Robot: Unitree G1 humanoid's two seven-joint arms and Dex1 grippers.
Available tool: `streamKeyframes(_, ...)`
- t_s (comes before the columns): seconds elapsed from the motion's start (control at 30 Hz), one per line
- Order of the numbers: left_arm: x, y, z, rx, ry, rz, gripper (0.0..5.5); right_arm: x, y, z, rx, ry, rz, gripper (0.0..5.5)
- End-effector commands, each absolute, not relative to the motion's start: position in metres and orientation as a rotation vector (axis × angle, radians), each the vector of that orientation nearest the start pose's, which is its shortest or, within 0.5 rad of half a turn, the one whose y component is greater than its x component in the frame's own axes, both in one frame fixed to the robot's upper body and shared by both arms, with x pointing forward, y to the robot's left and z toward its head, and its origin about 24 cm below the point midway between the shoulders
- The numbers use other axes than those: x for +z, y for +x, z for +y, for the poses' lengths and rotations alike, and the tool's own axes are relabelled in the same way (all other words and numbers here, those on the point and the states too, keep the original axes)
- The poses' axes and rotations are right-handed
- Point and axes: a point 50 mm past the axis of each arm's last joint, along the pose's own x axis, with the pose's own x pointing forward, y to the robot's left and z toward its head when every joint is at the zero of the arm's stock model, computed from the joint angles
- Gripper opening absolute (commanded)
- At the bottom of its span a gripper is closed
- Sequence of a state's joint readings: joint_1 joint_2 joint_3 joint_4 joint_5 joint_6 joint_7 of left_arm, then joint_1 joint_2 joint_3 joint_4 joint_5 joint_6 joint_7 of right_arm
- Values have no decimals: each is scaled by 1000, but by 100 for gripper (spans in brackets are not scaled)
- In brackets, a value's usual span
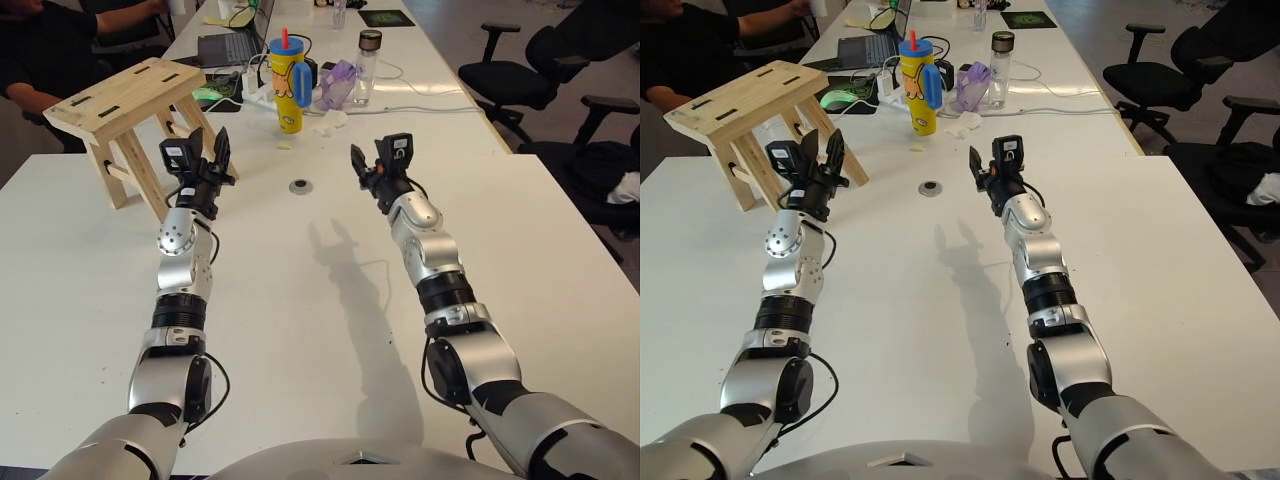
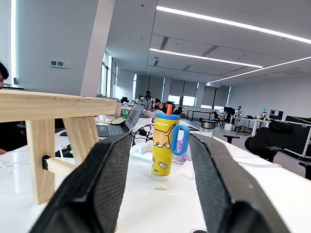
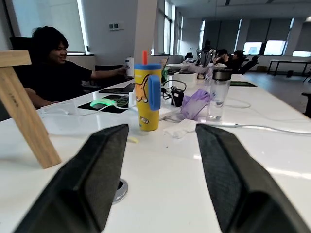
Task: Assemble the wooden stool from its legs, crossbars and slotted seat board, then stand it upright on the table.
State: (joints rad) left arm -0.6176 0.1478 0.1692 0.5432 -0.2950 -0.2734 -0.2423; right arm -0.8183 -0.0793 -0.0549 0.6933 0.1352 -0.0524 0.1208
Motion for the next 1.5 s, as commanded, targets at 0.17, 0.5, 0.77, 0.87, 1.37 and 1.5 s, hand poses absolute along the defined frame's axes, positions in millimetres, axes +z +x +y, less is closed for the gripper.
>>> streamKeyframes(0.17,141,365,164,-179,-187,-399,63,133,390,-112,241,35,-157,258)
streamKeyframes(0.5,145,367,166,-182,-165,-402,3,122,395,-122,188,65,-67,258)
streamKeyframes(0.77,136,372,163,-164,-162,-329,3,129,401,-129,102,69,-83,258)
streamKeyframes(0.87,137,374,161,-161,-150,-318,3,125,403,-128,98,33,-31,258)
streamKeyframes(1.37,151,387,163,-16,-76,-317,3,124,405,-130,99,45,-4,258)
streamKeyframes(1.5,150,389,164,40,-35,-315,3,124,407,-137,13,53,20,258)
